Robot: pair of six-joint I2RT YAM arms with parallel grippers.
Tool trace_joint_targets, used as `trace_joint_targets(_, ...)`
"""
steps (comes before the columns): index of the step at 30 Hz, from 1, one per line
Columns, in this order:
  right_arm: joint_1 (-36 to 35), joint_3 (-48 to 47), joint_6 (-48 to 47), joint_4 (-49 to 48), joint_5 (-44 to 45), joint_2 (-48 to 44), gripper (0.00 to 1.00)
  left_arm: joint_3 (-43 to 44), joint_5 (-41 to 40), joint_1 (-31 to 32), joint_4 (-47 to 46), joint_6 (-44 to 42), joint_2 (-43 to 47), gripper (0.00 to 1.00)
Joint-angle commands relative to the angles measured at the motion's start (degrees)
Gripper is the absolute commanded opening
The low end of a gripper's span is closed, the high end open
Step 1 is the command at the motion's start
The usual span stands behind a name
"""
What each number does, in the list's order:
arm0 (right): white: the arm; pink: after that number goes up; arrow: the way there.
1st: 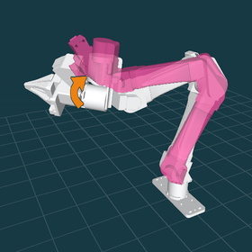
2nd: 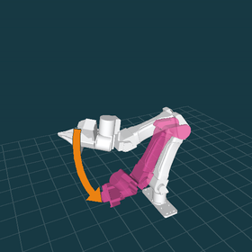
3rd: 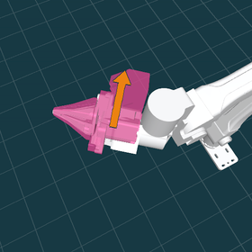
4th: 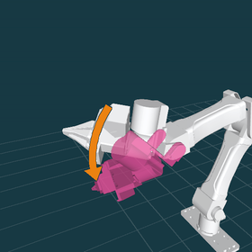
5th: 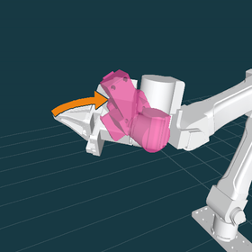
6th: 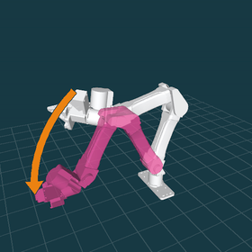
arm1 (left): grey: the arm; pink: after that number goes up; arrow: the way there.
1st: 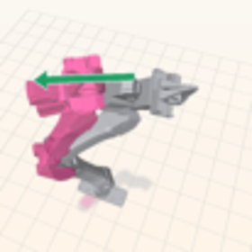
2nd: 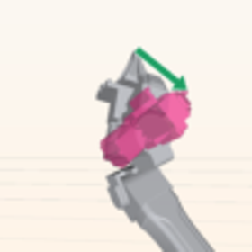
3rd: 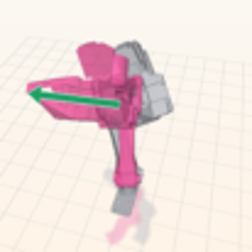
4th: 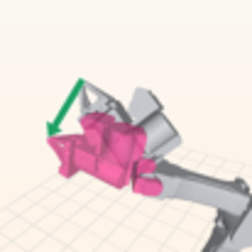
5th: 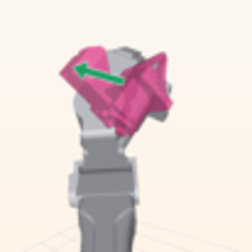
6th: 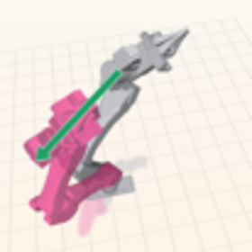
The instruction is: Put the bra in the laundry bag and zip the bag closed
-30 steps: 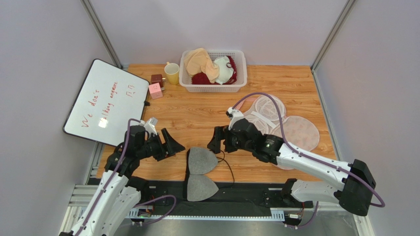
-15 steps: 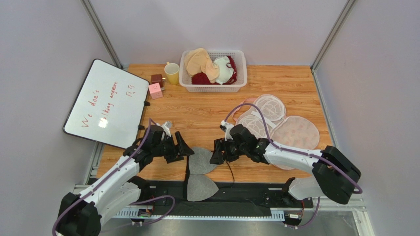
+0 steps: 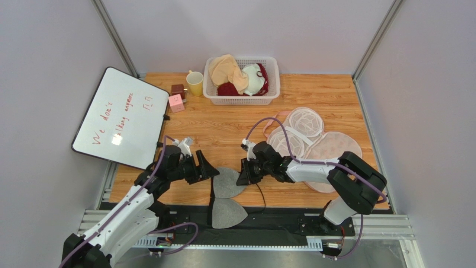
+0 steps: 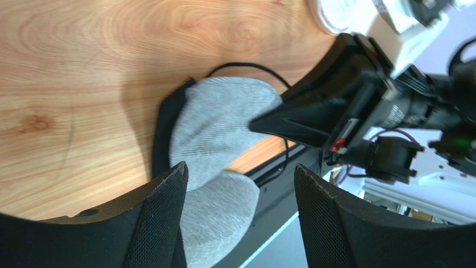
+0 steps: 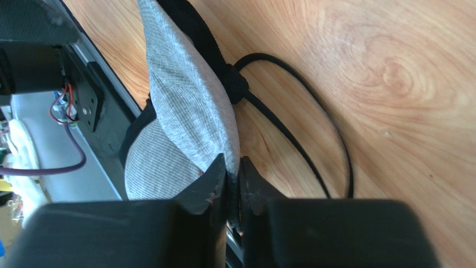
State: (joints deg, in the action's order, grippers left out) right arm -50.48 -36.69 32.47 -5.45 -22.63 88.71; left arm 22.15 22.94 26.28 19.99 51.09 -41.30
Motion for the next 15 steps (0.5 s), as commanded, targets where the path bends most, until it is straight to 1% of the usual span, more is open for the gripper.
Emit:
trace_joint_targets(1, 0.03, -4.09, -1.44, -2.11, 0.04, 1.99, 0.02, 1.04, 3.60, 0.26, 0.75, -0.20, 4.11, 0.75)
trace_joint_targets(3, 0.03, -3.75, 0.04, -2.02, 0.66, 0.77, 0.00, 2.71, 3.17, 0.26, 2.86, -0.72, 6.40, 0.75)
trace_joint_targets(5, 0.03, -2.69, 0.93, -1.49, 2.49, -3.00, 0.00, 4.03, 2.90, 0.26, 5.40, -2.39, 7.98, 0.77)
trace_joint_targets(6, 0.03, -2.17, 1.10, -1.23, 3.55, -4.84, 0.00, 5.26, 2.90, 0.26, 6.02, -2.75, 8.42, 0.81)
trace_joint_targets(7, 0.03, -1.55, 1.19, -0.97, 4.87, -8.69, 0.00, 5.79, 3.77, 0.26, 6.46, -3.62, 8.86, 0.84)
trace_joint_targets(8, 0.03, -0.59, 1.19, -0.53, 7.84, -10.64, 0.00, 6.23, 4.21, 0.26, 6.73, -3.98, 9.04, 0.86)
trace_joint_targets(9, 0.20, -0.32, 0.93, 0.43, 8.82, -12.49, 0.00, 6.76, 4.83, 0.26, 6.73, -4.24, 9.22, 0.89)
trace_joint_targets(10, 0.21, -0.05, 0.58, 0.88, 9.36, -15.72, 0.00, 6.94, 5.88, 0.26, 6.56, -4.59, 9.39, 0.90)
trace_joint_targets(12, 0.29, 0.30, -0.56, 1.93, 9.98, -18.38, 0.00, 6.68, 6.85, 0.26, 5.68, -5.04, 9.74, 0.93)
trace_joint_targets(15, 0.29, 0.83, -1.09, 3.69, 11.55, -23.65, 0.00, 5.36, 7.56, 0.26, 4.36, -4.34, 10.27, 0.93)
